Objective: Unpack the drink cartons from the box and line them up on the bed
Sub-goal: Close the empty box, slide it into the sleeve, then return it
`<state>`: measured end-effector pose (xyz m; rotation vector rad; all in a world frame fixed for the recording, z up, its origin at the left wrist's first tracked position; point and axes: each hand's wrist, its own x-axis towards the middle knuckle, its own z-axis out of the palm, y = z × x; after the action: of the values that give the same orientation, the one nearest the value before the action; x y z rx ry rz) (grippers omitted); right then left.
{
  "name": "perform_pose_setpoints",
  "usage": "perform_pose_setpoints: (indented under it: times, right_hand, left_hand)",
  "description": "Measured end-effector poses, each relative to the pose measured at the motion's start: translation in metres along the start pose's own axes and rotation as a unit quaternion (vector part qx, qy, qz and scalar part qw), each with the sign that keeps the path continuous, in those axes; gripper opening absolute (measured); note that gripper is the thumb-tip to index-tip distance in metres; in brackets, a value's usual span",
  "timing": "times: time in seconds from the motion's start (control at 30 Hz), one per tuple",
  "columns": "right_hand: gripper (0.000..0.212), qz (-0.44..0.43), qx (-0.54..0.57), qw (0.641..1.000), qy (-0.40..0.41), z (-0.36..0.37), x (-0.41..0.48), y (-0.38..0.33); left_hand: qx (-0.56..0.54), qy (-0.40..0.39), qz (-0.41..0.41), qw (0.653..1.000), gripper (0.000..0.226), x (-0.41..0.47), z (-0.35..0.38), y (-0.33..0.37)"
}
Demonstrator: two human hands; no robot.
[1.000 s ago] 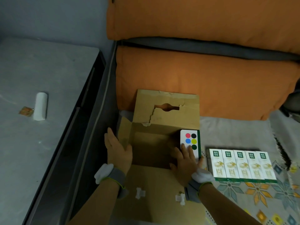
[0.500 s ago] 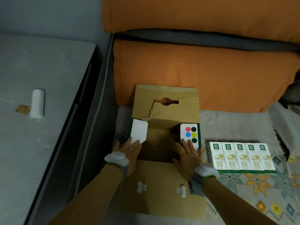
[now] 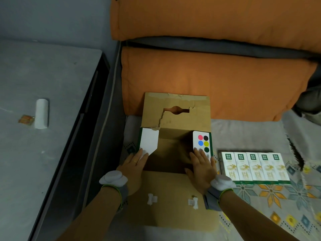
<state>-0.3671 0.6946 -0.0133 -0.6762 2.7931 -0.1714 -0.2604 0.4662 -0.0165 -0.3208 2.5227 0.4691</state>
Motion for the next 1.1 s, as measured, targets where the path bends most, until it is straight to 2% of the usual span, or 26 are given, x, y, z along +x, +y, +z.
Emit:
perform_pose_setpoints:
  times: [0.1, 0.2, 0.27, 0.4, 0.47, 0.67, 0.87, 1.1]
  right_hand:
    - [0.064, -0.024, -0.017, 0.999, 0.04, -0.013, -0.007, -0.008]
    - [0.071, -0.1, -0.051, 0.993, 0.048, -0.016, -0.02, -0.006]
    - [0.077, -0.155, -0.075, 0.985, 0.01, -0.015, -0.035, -0.004]
    - [0.09, -0.212, -0.108, 0.963, -0.124, -0.011, -0.06, -0.011]
    - [0.1, -0.252, -0.082, 0.951, -0.159, -0.004, -0.068, -0.012]
    - [0.115, -0.281, -0.075, 0.928, -0.232, 0.008, -0.072, -0.016]
    - [0.122, -0.282, -0.079, 0.929, -0.225, 0.014, -0.077, -0.019]
    - [0.12, -0.27, -0.097, 0.931, -0.224, 0.016, -0.073, -0.02]
  left_hand:
    - [0.001, -0.004, -0.004, 1.0, 0.07, -0.007, 0.001, 0.0]
    - [-0.013, 0.008, 0.011, 1.0, 0.071, -0.01, -0.003, 0.003]
    - [-0.026, 0.012, 0.025, 0.999, 0.07, -0.012, -0.007, 0.009]
    - [-0.032, 0.009, 0.037, 0.999, 0.07, -0.011, -0.009, 0.02]
    - [-0.032, 0.002, 0.038, 0.999, 0.071, -0.01, -0.009, 0.023]
    - [-0.041, -0.01, 0.028, 0.999, 0.076, -0.007, -0.009, 0.025]
    - [-0.047, -0.013, 0.037, 0.998, 0.072, -0.013, -0.011, 0.032]
    - [-0.033, -0.035, 0.04, 0.998, 0.076, -0.016, -0.009, 0.038]
